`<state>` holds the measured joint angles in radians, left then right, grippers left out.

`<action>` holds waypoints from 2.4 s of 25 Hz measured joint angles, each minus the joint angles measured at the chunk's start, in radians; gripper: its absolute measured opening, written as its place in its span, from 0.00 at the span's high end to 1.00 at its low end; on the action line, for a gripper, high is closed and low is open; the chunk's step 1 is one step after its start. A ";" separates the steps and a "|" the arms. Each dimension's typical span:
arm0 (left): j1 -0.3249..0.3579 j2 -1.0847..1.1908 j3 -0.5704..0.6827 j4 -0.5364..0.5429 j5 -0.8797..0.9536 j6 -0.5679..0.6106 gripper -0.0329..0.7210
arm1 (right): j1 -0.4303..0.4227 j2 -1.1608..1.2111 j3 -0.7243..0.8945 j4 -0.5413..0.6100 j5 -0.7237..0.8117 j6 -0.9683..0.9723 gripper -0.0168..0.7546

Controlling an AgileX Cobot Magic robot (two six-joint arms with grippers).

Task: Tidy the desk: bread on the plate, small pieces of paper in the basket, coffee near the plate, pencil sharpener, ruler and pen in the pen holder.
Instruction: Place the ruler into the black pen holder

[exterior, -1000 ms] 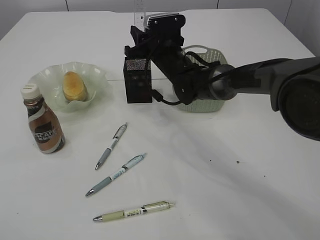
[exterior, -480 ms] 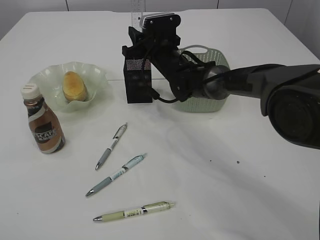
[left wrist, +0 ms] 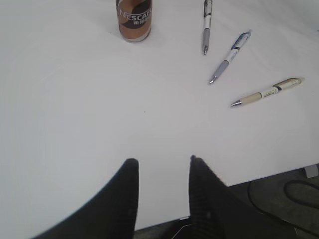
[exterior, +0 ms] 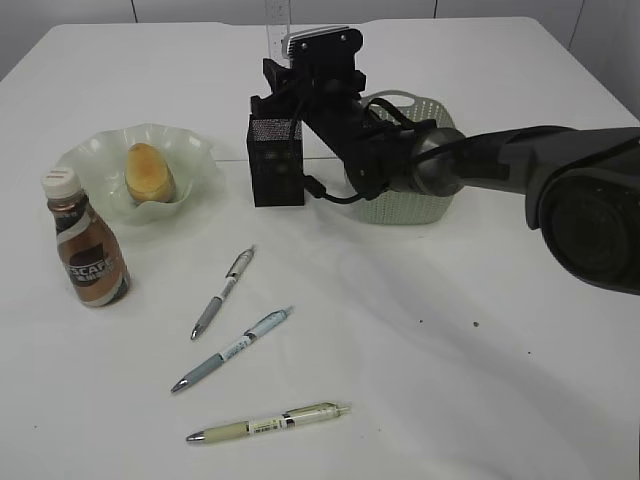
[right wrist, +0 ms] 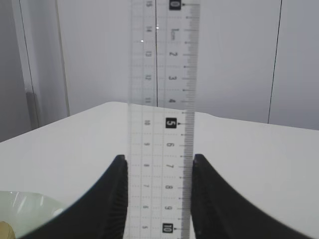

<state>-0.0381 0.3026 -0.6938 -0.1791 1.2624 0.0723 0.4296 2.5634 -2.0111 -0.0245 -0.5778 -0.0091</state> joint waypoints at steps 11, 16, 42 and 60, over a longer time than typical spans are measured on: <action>0.000 0.000 0.000 0.000 0.000 -0.004 0.62 | 0.000 0.000 0.000 -0.038 0.040 0.019 0.64; 0.000 0.000 0.000 0.000 0.000 -0.004 0.62 | 0.000 0.000 0.000 -0.050 0.051 0.040 0.64; 0.000 0.000 0.000 0.000 0.000 -0.004 0.62 | 0.000 0.000 0.000 -0.063 0.102 0.080 0.50; 0.000 0.000 0.000 0.000 -0.002 -0.004 0.62 | 0.000 -0.086 0.000 -0.066 0.269 0.100 0.56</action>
<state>-0.0381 0.3026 -0.6938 -0.1791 1.2606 0.0688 0.4296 2.4775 -2.0111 -0.0909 -0.3089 0.0909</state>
